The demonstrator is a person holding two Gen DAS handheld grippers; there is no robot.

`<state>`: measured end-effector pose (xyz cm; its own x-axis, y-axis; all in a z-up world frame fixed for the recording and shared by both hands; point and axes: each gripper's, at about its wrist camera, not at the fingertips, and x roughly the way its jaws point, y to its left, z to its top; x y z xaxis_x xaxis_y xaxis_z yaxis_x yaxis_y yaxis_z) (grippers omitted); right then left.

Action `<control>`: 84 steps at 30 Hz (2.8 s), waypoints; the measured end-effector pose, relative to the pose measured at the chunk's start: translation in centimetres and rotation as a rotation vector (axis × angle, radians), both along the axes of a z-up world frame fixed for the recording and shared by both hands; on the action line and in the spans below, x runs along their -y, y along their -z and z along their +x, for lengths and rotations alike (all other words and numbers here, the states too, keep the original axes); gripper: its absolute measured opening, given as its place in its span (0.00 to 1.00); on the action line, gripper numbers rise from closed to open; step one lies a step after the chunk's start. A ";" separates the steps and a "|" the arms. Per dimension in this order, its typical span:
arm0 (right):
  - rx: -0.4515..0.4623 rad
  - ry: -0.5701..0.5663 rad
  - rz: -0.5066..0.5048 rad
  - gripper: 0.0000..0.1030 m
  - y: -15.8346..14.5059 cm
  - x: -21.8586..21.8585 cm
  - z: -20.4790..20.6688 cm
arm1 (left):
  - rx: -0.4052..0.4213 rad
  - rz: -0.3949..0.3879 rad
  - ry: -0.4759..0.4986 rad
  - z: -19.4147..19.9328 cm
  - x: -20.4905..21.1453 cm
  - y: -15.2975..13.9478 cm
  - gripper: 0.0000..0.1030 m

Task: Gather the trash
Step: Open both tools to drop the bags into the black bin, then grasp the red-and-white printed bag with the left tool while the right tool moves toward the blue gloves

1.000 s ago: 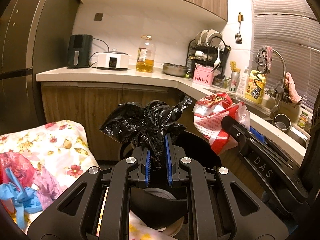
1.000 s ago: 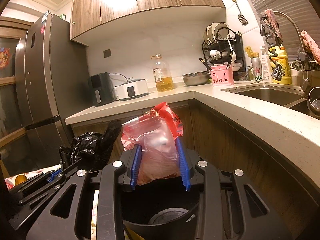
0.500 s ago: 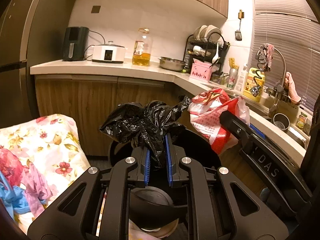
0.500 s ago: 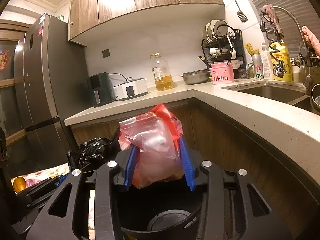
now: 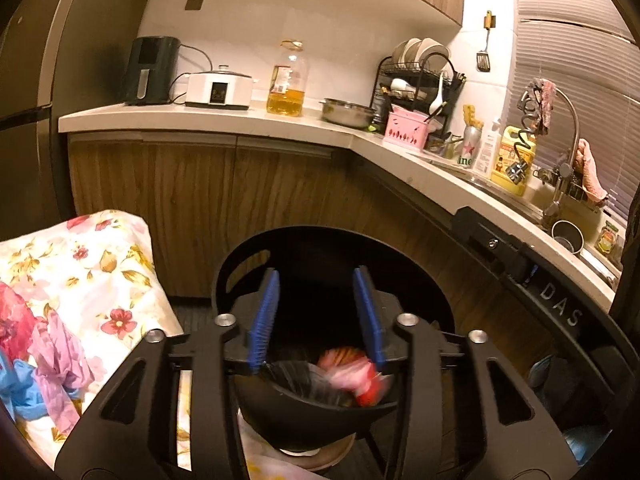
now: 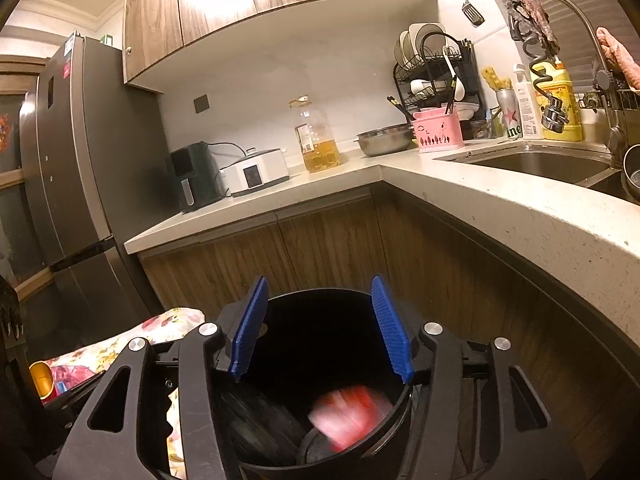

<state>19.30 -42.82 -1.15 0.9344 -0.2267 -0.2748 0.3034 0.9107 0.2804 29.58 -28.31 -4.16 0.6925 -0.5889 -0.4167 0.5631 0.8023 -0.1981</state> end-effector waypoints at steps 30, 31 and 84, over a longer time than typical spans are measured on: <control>-0.007 -0.018 -0.067 0.83 0.0 -6.0 -5.5 | 0.081 0.064 -0.347 -8.5 -11.5 -1.1 0.81; -0.006 -0.024 -0.068 0.83 0.0 -6.4 -5.7 | 0.079 0.065 -0.356 -8.6 -11.9 -1.1 0.81; -0.061 -0.435 -0.131 0.83 2.9 -26.0 -1.9 | -0.028 0.073 -0.805 -10.5 -35.1 2.7 0.28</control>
